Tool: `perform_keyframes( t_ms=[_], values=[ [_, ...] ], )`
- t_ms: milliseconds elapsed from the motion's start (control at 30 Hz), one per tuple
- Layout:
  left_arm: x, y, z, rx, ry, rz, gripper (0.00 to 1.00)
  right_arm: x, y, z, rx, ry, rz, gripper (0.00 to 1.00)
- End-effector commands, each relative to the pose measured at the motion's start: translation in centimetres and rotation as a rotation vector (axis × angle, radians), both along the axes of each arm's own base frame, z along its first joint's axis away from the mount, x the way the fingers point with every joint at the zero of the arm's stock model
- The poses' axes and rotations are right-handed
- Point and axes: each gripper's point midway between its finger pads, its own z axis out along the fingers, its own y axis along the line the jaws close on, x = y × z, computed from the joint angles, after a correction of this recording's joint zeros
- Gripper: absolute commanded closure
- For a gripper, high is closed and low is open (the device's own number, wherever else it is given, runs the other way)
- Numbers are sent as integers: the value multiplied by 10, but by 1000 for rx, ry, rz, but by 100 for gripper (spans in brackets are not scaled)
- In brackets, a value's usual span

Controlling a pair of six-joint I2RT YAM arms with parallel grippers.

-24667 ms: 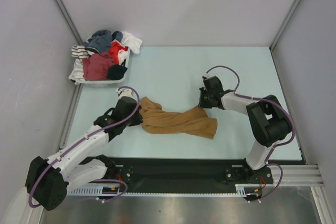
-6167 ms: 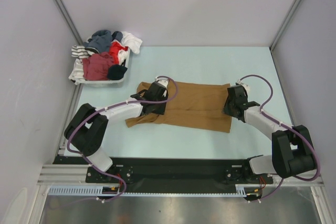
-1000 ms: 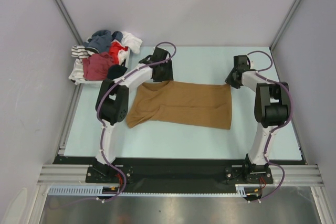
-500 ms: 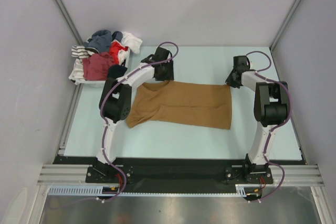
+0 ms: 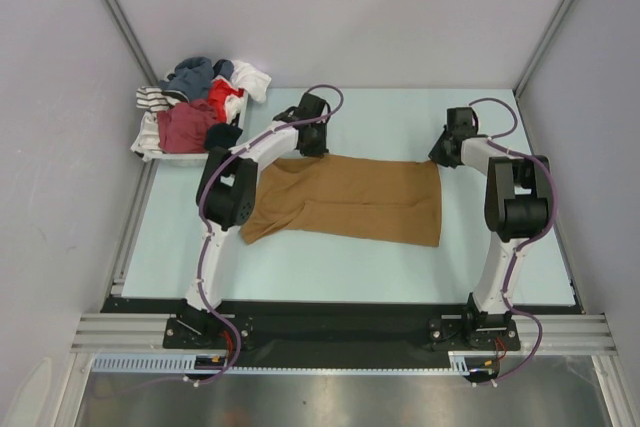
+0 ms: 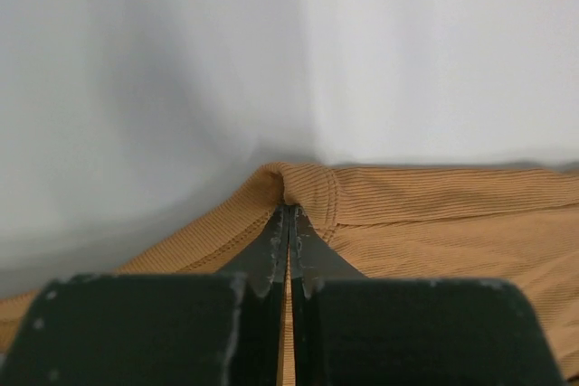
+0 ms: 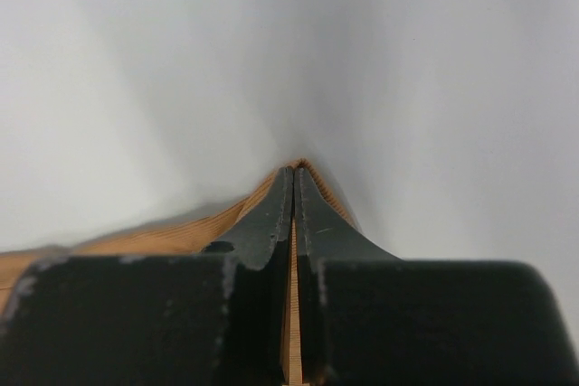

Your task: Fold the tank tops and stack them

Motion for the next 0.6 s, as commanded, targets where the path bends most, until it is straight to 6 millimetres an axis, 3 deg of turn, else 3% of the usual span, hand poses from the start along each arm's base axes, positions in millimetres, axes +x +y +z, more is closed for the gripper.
perform_keyframes(
  t_ms=[0,233,333,367,567],
  values=[
    [12,-5,28,-23,-78,-19,100,4,-1,26,20,-76,24,100],
    [5,8,70,-23,-178,-7,100,2,4,42,68,-125,60,100],
    [2,10,79,-20,-191,-11,100,1,5,47,73,-134,67,100],
    [2,11,81,-18,-194,-10,100,2,-8,48,71,-136,41,100],
    [-3,14,89,-17,-201,-20,100,-3,-16,56,75,-142,26,100]
  ],
)
